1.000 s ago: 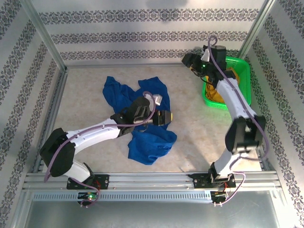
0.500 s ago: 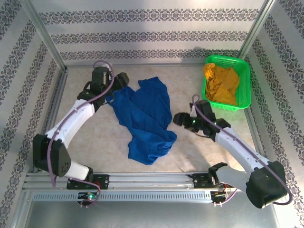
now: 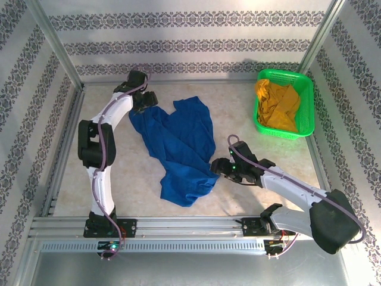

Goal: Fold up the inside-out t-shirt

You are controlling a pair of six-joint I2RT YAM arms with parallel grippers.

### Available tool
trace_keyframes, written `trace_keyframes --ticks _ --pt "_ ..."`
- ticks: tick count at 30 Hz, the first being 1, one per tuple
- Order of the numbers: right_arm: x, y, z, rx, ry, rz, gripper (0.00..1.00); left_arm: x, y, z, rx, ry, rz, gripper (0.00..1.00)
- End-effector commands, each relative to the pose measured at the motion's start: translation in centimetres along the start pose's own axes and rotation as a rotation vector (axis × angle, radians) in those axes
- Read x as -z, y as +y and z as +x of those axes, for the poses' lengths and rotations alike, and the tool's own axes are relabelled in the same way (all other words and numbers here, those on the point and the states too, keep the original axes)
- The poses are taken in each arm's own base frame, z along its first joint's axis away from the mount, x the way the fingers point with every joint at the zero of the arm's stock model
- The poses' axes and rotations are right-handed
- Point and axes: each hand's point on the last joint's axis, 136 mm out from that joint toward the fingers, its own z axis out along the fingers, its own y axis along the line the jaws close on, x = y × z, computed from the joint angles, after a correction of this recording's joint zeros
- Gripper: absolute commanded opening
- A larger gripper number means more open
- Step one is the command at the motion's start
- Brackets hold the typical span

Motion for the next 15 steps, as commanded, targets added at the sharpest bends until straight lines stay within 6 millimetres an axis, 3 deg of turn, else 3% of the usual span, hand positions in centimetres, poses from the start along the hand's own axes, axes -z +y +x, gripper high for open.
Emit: trace_keyframes --ticks 1,3,11,13,15 --pt "-0.4 0.4 -0.4 -0.006 -0.019 0.009 0.67 0.0 2.6 -1.2 -0.106 0.022 -0.158 0.69" --pt "-0.6 0.2 -0.4 -0.009 -0.019 0.014 0.66 -0.6 3.2 -2.1 -0.157 0.024 -0.214 0.7" --pt "-1.5 0.9 -0.6 -0.024 -0.007 -0.012 0.59 -3.6 3.5 -1.8 -0.204 0.108 -0.243 0.7" --pt "-1.9 1.3 -0.5 -0.023 0.006 -0.022 0.52 -4.1 3.8 -1.4 -0.209 0.122 -0.255 0.71" --pt "-1.9 1.6 -0.5 -0.023 0.015 -0.03 0.39 -4.6 4.3 -0.8 -0.206 0.139 -0.267 0.7"
